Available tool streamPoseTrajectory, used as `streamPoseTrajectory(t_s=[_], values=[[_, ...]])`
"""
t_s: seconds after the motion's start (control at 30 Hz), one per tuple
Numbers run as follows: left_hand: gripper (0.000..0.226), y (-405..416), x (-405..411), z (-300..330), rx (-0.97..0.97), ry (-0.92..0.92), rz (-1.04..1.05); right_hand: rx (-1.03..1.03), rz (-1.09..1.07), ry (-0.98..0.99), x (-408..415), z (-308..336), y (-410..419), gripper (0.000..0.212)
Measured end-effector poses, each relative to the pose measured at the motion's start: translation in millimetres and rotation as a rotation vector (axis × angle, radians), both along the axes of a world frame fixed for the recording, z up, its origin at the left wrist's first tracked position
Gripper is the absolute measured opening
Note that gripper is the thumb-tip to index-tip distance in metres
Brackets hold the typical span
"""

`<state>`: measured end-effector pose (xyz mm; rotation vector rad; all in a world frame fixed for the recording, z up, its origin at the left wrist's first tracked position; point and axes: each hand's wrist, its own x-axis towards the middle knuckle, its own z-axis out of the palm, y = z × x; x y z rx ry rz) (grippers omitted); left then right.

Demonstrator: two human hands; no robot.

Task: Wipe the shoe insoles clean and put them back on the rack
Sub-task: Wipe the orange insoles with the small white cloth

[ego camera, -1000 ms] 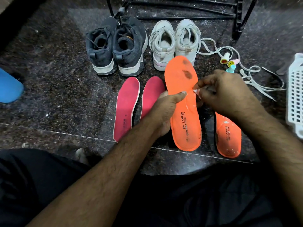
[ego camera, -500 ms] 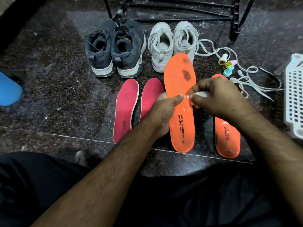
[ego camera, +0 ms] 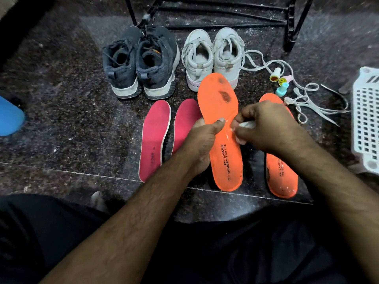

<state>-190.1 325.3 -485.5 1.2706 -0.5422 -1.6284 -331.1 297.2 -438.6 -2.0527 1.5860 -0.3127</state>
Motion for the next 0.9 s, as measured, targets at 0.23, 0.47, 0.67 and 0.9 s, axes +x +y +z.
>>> streamPoseTrajectory(t_s=[0.23,0.47,0.67,0.9], values=[[0.024,3,-8,3,-0.001,-0.004,-0.071,-0.064,-0.163,-0.168,-3,4,-5,0.013],[0.020,3,-4,-1,0.026,-0.056,-0.024,0.071,-0.013,0.029,-3,0,1,0.009],[0.020,5,-9,0,0.000,-0.009,-0.076,-0.057,-0.129,-0.075,-6,0,-2,0.016],[0.021,3,-7,2,0.008,0.008,-0.010,-0.034,0.010,-0.155,-2,-1,-1,0.030]])
